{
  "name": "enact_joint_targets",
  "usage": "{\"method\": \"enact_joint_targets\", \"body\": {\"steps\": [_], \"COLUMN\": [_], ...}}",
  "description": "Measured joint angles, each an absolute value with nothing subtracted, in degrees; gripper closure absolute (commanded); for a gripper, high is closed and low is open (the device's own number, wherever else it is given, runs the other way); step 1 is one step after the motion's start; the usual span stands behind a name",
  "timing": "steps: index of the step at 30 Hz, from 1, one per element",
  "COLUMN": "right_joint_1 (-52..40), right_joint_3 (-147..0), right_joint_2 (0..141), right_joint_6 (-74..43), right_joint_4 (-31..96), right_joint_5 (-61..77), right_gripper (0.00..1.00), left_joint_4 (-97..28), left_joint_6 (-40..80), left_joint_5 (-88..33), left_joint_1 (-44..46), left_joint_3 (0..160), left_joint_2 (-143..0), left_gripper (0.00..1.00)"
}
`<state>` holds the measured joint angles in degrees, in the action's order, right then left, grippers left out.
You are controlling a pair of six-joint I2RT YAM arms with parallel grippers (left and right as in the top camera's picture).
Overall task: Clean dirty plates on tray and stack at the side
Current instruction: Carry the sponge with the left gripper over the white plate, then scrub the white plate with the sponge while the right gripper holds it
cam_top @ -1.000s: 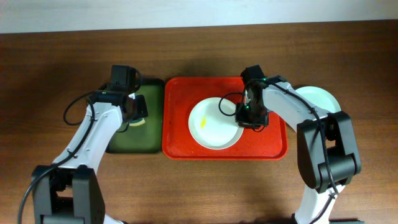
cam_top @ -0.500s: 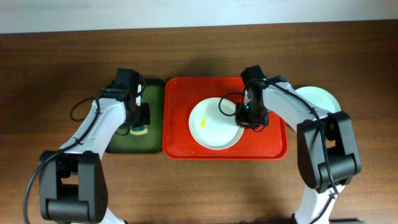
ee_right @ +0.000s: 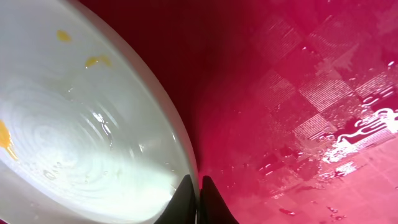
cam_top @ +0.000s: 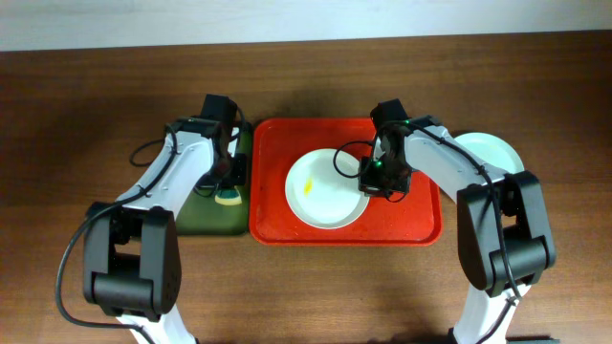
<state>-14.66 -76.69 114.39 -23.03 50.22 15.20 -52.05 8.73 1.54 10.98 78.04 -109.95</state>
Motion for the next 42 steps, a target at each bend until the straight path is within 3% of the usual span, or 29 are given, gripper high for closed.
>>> {"method": "enact_joint_targets", "body": {"steps": [8,14,20,34,42], "right_joint_1": [-15.77,-17.41,-18.48,-18.48,-18.31], "right_joint_3": [-76.60,-76.60,-76.60,-76.12,-75.94], "right_joint_2": [114.39,114.39,114.39,114.39,114.39], "right_joint_6": [-26.85,-27.29,-27.46,-27.88,-28.08], "right_joint_4": [48.36,48.07,47.55,47.31,47.92], "right_joint_5": [17.52,17.54,17.69,16.99,15.09], "right_gripper": [0.96,0.96,0.96,0.96,0.96], "left_joint_4": [-60.60,-58.57,-56.45,-53.12,-52.23], "left_joint_6": [7.86,9.52,13.74,15.46,11.73], "left_joint_5": [0.47,-8.23,-8.54,-7.77,-27.11], "left_joint_1": [11.92,18.83,25.28,25.91,22.61], "left_joint_3": [91.50,91.50,91.50,93.47,93.97], "left_joint_2": [-110.26,-110.26,-113.32,-125.45,-126.96], "left_gripper": [1.00,1.00,1.00,1.00,1.00]}}
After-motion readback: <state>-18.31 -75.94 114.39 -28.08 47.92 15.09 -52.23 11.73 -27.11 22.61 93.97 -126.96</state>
